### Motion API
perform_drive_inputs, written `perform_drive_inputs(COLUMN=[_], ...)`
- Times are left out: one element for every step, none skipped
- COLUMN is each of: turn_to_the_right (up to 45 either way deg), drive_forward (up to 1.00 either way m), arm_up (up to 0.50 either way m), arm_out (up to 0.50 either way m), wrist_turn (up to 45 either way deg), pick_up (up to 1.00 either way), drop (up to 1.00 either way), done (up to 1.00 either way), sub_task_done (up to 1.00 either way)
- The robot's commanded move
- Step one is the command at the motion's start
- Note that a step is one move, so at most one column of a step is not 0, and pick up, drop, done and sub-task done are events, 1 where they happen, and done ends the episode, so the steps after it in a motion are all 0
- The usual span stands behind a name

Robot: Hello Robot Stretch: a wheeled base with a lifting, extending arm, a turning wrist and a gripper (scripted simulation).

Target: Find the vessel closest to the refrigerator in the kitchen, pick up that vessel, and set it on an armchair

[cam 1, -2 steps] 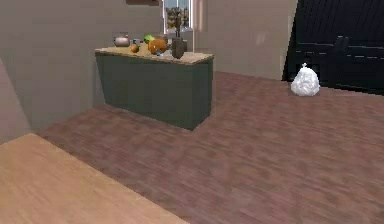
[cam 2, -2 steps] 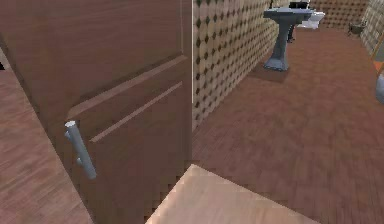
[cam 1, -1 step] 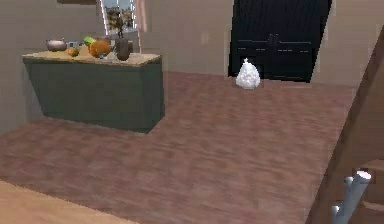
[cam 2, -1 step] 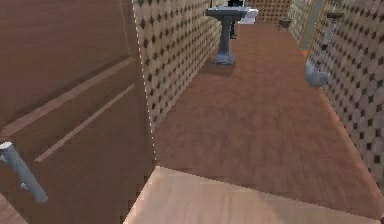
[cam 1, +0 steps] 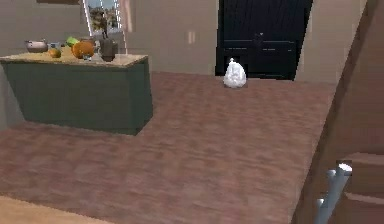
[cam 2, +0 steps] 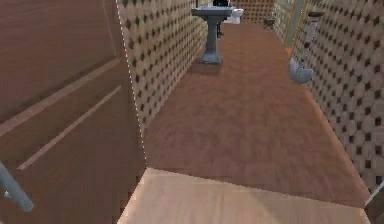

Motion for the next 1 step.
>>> perform_drive_inputs(turn_to_the_right=[0.0], drive_forward=[1.0], arm_up=[0.0], arm_out=[0.0], wrist_turn=[0.0], pick_up=[0.0], drop=[0.0], done=[0.0], sub_task_done=[0.0])
